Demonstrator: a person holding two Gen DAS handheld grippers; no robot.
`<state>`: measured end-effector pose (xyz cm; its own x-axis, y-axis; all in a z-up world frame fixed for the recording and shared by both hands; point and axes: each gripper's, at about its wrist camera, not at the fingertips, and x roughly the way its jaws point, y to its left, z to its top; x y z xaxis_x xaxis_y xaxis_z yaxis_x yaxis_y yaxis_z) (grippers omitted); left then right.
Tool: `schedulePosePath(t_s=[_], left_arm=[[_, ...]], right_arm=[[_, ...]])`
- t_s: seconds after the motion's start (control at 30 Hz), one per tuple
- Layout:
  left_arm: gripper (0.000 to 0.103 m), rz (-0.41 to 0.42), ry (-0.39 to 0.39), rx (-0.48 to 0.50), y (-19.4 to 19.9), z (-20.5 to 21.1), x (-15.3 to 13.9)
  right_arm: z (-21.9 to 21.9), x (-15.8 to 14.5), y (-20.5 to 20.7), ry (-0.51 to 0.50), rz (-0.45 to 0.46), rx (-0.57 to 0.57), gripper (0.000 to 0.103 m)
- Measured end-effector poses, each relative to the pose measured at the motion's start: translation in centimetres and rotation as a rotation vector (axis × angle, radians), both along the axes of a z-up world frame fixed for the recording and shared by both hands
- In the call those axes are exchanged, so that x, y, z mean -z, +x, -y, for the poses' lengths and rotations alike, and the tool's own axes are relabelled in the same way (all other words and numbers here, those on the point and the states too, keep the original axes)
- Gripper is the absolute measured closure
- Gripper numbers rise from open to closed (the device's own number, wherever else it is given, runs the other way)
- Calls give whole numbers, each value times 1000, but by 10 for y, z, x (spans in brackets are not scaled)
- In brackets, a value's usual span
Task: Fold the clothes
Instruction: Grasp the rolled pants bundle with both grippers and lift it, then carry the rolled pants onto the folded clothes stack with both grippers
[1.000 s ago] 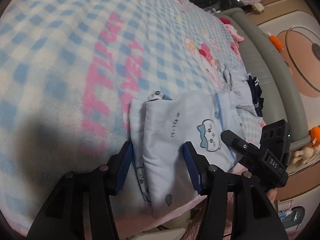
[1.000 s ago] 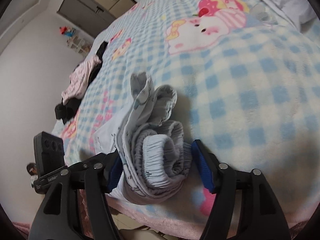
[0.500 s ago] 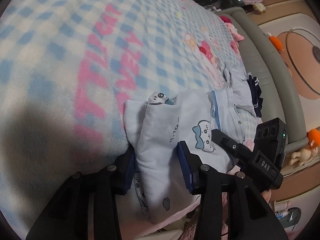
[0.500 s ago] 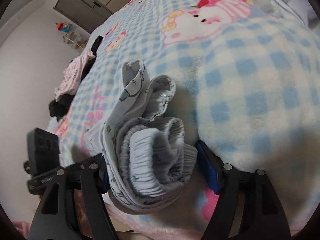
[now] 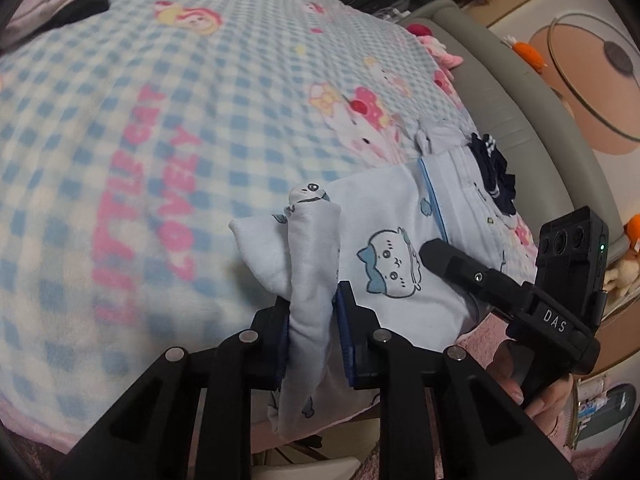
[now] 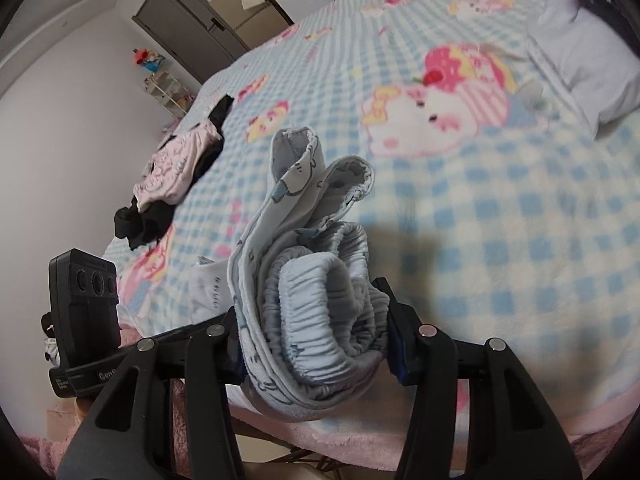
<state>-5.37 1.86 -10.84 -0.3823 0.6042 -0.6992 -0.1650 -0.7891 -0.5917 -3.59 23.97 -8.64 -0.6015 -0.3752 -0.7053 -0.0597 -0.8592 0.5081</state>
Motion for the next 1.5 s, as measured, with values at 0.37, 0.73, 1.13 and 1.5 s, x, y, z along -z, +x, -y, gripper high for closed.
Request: schedulePosePath(t_s=[0.37, 0.73, 1.13, 1.5], left_arm=[[82, -94, -12, 107, -21, -65, -45], [82, -220, 0, 263, -61, -173, -96], [82, -332, 28, 416, -114, -313, -154], [82, -317, -45, 309, -182, -427, -127]], right_arm=[[-51, -32, 11, 6, -32, 56, 51], [-130, -85, 7, 112, -106, 155, 51], [-265, -129, 21, 101, -167, 377, 51], [-403, -106, -19, 129, -59, 458, 51]])
